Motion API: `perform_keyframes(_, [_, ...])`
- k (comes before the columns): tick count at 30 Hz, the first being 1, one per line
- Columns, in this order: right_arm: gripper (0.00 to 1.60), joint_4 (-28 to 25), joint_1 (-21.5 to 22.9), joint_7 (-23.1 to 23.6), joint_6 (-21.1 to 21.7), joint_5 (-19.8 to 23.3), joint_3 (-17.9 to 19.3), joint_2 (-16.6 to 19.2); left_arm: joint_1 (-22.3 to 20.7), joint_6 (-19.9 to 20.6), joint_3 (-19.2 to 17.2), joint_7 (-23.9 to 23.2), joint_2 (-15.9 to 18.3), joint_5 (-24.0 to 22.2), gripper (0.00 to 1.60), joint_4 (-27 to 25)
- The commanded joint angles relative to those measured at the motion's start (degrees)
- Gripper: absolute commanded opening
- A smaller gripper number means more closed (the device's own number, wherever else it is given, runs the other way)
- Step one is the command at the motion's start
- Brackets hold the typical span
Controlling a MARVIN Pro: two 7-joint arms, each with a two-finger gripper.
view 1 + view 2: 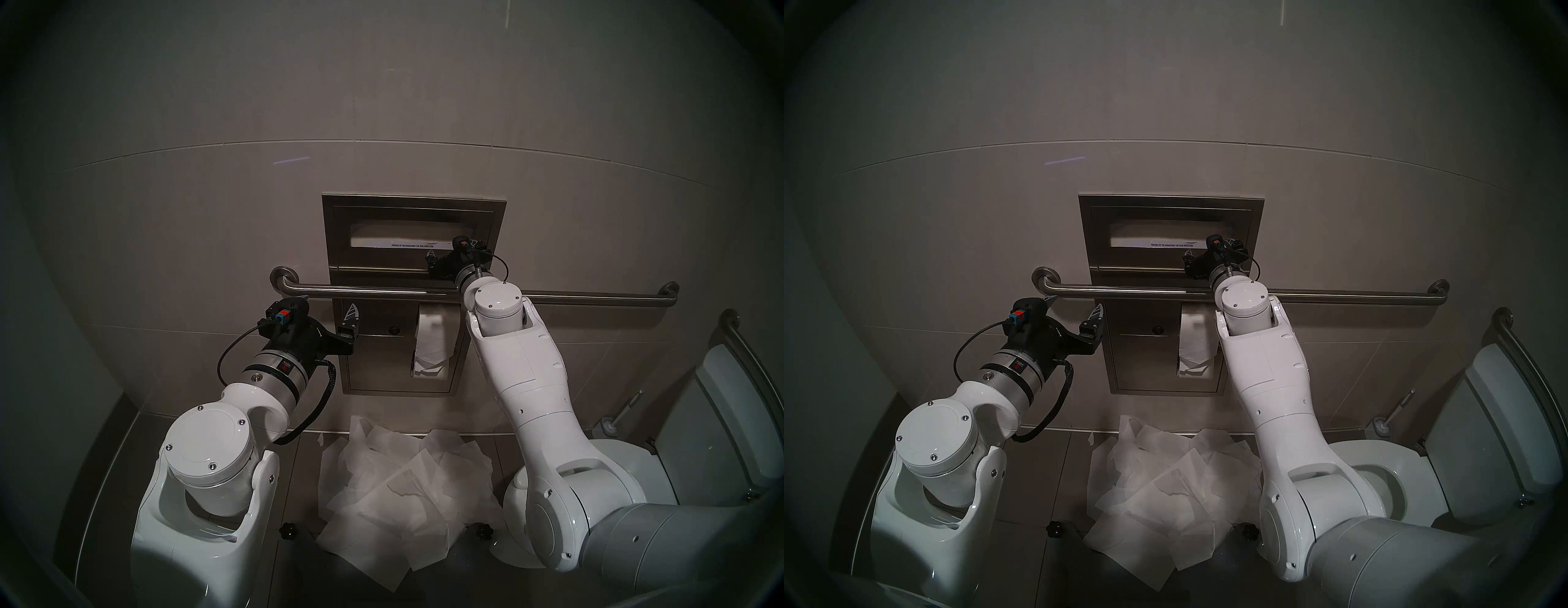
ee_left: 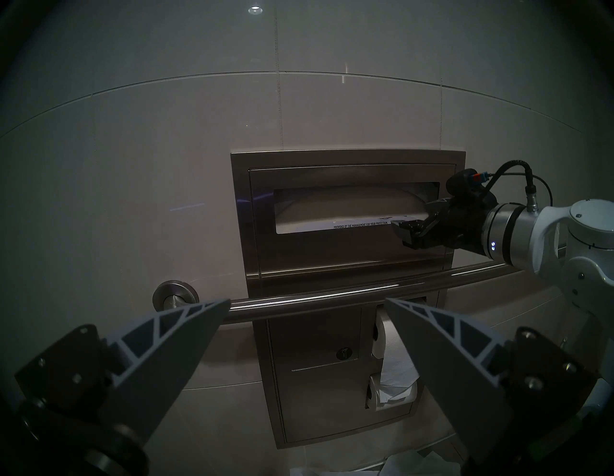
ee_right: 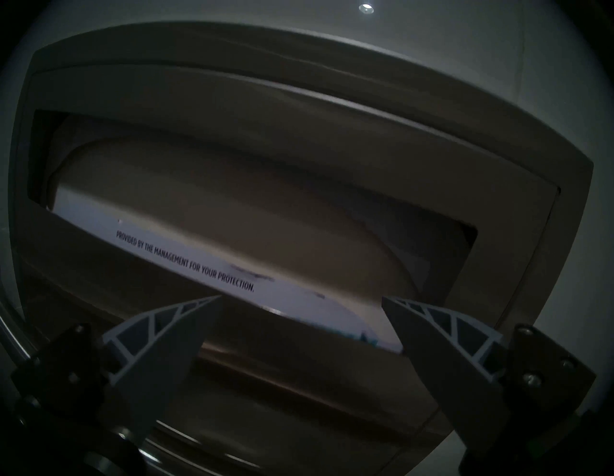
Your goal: Take out a toilet seat cover
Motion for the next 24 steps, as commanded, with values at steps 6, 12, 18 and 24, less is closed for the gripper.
perform_keyframes(6, [1.60,1.7,8.2,-0.5,-2.2,-0.3,0.7,-1.6,-1.0,-0.6,0.1,0.1,0.0,0.0,1.60,-1.9])
perform_keyframes(12, [1.60,5.9,10.2,-1.1,-3.0,0.4,2.2,-2.6,-1.0,-0.6,0.2,0.1,0.1,-0.1,1.60,-1.9])
perform_keyframes(18, [1.60,10.8,12.7,-2.0,-3.9,1.4,3.2,-3.5,-1.0,-0.6,0.2,0.2,0.1,-0.1,1.60,-2.0])
perform_keyframes(24, [1.60,15.1,14.2,-2.7,-5.0,2.2,3.9,-4.3,-1.0,-0.6,0.2,0.2,0.2,-0.2,1.60,-2.0])
